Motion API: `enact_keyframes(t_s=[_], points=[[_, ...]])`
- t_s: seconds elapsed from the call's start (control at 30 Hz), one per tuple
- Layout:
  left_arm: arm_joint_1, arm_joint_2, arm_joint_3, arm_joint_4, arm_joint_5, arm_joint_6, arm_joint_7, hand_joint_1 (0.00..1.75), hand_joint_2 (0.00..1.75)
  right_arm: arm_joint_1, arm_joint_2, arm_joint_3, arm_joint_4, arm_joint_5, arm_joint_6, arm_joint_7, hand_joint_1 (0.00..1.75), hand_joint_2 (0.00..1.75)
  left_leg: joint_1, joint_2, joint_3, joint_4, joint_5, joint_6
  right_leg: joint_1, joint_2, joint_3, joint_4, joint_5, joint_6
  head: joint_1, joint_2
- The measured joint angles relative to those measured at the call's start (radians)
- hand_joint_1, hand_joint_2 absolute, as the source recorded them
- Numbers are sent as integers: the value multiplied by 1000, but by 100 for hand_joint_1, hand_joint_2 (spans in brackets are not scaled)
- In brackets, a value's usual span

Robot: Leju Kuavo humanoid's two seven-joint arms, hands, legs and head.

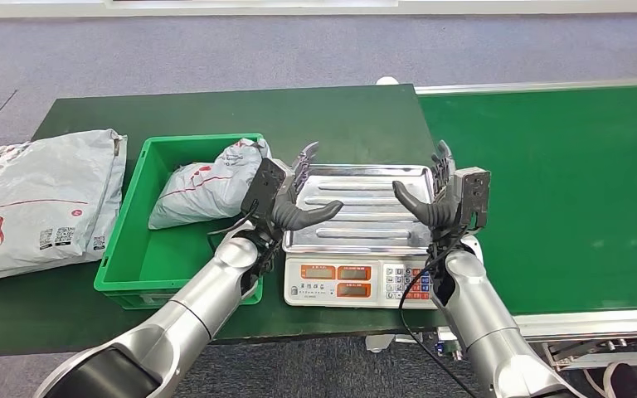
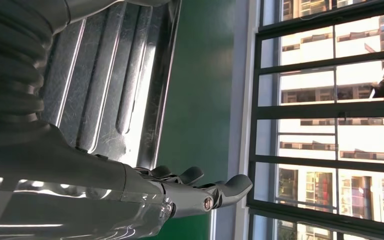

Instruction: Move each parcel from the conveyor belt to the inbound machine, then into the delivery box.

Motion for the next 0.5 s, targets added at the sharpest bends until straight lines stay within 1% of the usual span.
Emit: enact_keyframes(t_s=[0.33, 0.5], points=[[0, 0, 1, 6, 1, -11, 0, 0, 175, 2, 0, 0, -14, 11, 10, 12, 0, 175, 0, 0, 0, 0, 0, 0, 0, 0, 0, 0, 0, 0, 0, 0], [-1, 0, 2, 11, 2, -13, -2, 0, 175, -19, -5, 0, -4, 1, 26, 11, 0, 175, 0, 0, 0, 0, 0, 0, 0, 0, 0, 0, 0, 0, 0, 0]])
